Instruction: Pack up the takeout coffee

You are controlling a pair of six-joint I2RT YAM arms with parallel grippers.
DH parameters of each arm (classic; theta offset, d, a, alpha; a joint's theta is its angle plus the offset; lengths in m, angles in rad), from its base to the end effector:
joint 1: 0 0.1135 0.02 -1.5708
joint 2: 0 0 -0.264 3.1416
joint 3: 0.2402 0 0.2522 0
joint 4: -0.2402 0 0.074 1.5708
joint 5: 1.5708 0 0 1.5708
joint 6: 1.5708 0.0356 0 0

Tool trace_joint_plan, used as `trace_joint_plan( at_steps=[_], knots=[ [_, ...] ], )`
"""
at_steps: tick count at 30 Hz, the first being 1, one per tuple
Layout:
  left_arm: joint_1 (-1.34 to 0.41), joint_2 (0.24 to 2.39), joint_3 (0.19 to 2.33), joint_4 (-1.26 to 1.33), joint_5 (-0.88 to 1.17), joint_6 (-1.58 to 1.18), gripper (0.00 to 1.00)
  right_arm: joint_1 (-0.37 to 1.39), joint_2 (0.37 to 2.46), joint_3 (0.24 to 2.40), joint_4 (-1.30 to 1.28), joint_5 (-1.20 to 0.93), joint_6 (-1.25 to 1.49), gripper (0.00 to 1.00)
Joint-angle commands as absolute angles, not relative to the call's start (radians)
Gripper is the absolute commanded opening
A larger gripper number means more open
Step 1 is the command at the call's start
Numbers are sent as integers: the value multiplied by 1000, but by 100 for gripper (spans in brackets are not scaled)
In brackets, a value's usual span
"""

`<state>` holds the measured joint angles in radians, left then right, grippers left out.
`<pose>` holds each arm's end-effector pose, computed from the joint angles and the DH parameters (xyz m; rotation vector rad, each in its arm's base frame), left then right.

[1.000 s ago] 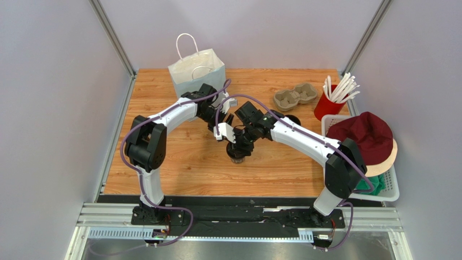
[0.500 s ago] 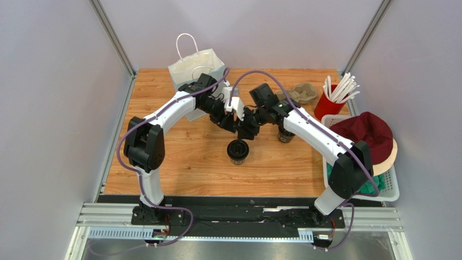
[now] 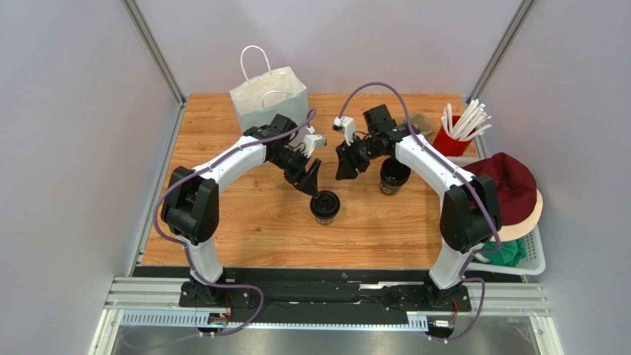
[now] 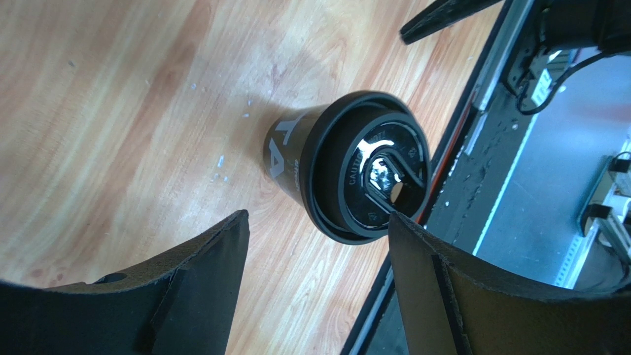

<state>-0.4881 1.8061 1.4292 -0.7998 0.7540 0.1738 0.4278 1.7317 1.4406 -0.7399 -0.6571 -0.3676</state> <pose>0.3152 -0.1949 0.2436 1.0629 2.4467 -1.1231 0.3246 0.1719 0.2736 -1.1822 2.2073 0.8702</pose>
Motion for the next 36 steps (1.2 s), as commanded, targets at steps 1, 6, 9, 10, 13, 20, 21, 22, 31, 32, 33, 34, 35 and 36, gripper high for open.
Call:
trace_joint_plan(
  at_steps=[1,6,9,10,13,20,21,22,31,32,33,34,35,36],
  knots=[
    [-511,1755,1401,-720,715,173,78,431,1785,1456,-710,-733,-305,49],
    [-535,1747,1384,-689,693,152,78,431,1828,1448,-718,-775,-301,48],
    [-545,1750,1384,-677,690,140,78,431,1835,1444,-721,-787,-307,48],
    [-546,1755,1385,-673,693,132,77,430,1836,1440,-722,-791,-305,47],
    [-557,1763,1388,-672,692,130,77,429,1845,1437,-729,-807,-307,47],
    [-572,1779,1373,-672,680,135,74,430,1873,1440,-749,-831,-314,45],
    [-571,1784,1371,-672,677,137,72,430,1876,1440,-750,-834,-314,45],
    [-572,1786,1365,-672,675,137,71,430,1878,1442,-756,-836,-316,45],
    [-574,1798,1350,-660,632,138,65,428,1885,1434,-770,-851,-327,43],
    [-574,1801,1351,-658,627,137,65,428,1884,1434,-773,-851,-328,43],
    [-575,1802,1351,-657,626,132,65,431,1885,1433,-772,-850,-330,43],
    [-575,1805,1351,-657,623,133,65,430,1884,1431,-776,-847,-331,43],
    [-577,1804,1351,-654,617,133,65,431,1884,1430,-776,-845,-333,43],
    [-577,1807,1353,-653,611,130,65,431,1882,1428,-775,-844,-336,43]
  ],
)
